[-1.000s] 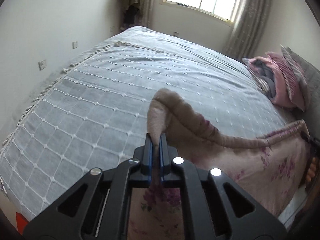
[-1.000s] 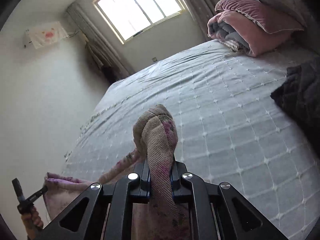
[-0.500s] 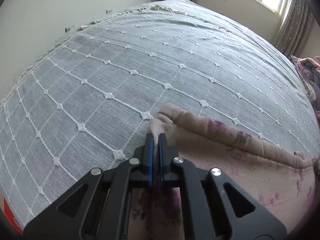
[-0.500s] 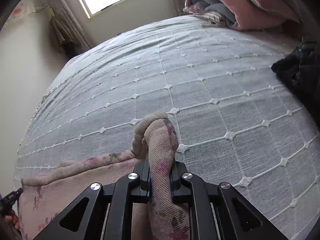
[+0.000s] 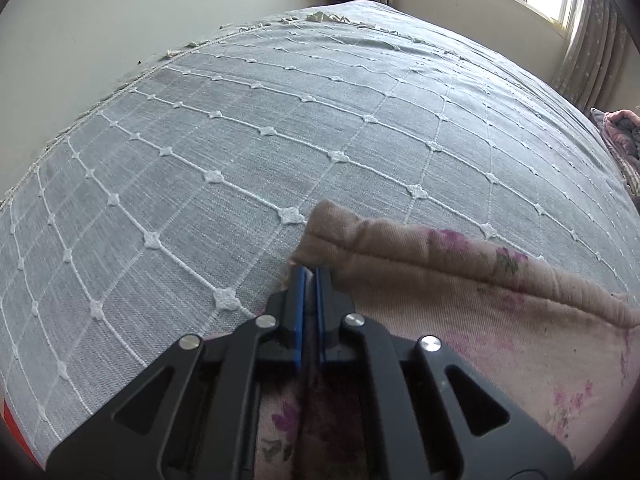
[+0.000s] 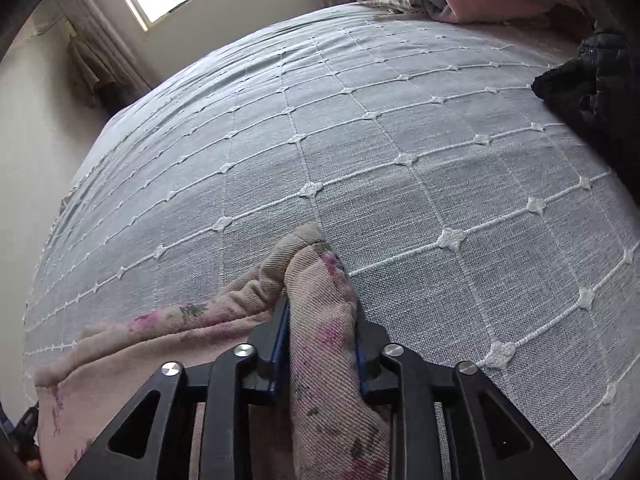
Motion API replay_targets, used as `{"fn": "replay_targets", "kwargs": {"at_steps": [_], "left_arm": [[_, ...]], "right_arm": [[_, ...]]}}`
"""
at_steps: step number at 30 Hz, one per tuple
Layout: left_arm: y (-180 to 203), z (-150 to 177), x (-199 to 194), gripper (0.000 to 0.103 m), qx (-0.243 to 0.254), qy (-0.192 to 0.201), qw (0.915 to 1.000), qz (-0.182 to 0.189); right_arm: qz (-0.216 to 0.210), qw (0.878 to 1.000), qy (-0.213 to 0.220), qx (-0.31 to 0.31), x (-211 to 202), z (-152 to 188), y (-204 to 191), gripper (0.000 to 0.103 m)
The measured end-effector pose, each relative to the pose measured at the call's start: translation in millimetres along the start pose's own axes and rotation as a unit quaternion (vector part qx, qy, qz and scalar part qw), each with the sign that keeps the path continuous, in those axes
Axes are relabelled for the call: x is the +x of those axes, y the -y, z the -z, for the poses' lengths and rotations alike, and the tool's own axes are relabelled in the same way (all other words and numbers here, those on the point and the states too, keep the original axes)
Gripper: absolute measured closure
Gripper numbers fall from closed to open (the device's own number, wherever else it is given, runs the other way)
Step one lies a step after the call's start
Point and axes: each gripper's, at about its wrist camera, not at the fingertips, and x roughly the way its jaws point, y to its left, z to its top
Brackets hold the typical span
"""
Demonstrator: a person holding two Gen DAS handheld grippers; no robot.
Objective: Fold large clothes
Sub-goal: 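Fold the held edge over the jacket with both tools and release, then move both open tools to the folded jacket's end and grasp it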
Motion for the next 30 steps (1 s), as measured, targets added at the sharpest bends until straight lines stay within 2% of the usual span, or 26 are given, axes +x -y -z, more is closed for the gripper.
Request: {"fn": "replay_targets", "kwargs": {"at_steps": [1, 2, 3, 5, 6, 8, 10, 12, 14, 17, 21, 23, 25, 27, 30], "left_arm": [[-2, -2, -1, 0.091, -0.001, -0.01, 0.9999, 0.004], [-7, -5, -7, 0.085, -0.007, -0.021, 0.9997, 0.011], [-17, -9, -19, 0.081, -0.023, -0.021, 0.9992, 0.023], [-35, -10, -53, 0.072, -0.056, 0.004, 0.9968, 0.057], [-40, -8, -73, 0.07, -0.058, 0.015, 0.9958, 0.069], [-42, 3, -106, 0.07, -0.05, 0.024, 0.9952, 0.081], [-29, 25, -141, 0.068, -0.019, 0.024, 0.9938, 0.107], [-12, 49, -166, 0.063, 0.009, 0.024, 0.9892, 0.145], [13, 76, -187, 0.052, 0.043, 0.028, 0.9819, 0.182], [54, 113, -197, 0.051, 0.097, 0.023, 0.9737, 0.205], [88, 144, -181, 0.051, 0.139, 0.01, 0.9735, 0.181], [89, 152, -172, 0.051, 0.137, 0.024, 0.9758, 0.169], [87, 150, -164, 0.051, 0.13, 0.019, 0.9771, 0.167], [87, 149, -159, 0.05, 0.117, 0.011, 0.9786, 0.169], [90, 151, -150, 0.05, 0.11, 0.001, 0.9804, 0.164]], "right_arm": [[0.003, 1.0, -0.008, 0.0, -2, -1, 0, 0.056], [0.006, 1.0, -0.02, 0.0, -9, -3, 0, 0.043], [-0.005, 1.0, -0.023, 0.005, -25, -2, 3, 0.042], [-0.031, 0.999, 0.01, 0.01, -69, 8, 8, 0.041], [-0.036, 0.999, 0.023, 0.006, -87, 15, 9, 0.037], [-0.053, 0.997, 0.049, -0.015, -133, 43, 8, 0.032], [-0.082, 0.994, 0.051, -0.042, -164, 71, 2, 0.032], [-0.102, 0.991, 0.053, -0.072, -186, 100, -11, 0.032], [-0.12, 0.984, 0.061, -0.119, -201, 130, -33, 0.032], [-0.127, 0.971, 0.069, -0.19, -206, 176, -66, 0.032], [-0.127, 0.957, 0.07, -0.253, -188, 212, -96, 0.033], [-0.103, 0.953, 0.078, -0.275, -176, 220, -106, 0.033], [-0.091, 0.948, 0.084, -0.293, -166, 221, -109, 0.034], [-0.073, 0.95, 0.07, -0.297, -152, 218, -112, 0.043], [-0.051, 0.949, 0.056, -0.305, -138, 218, -117, 0.046]]}}
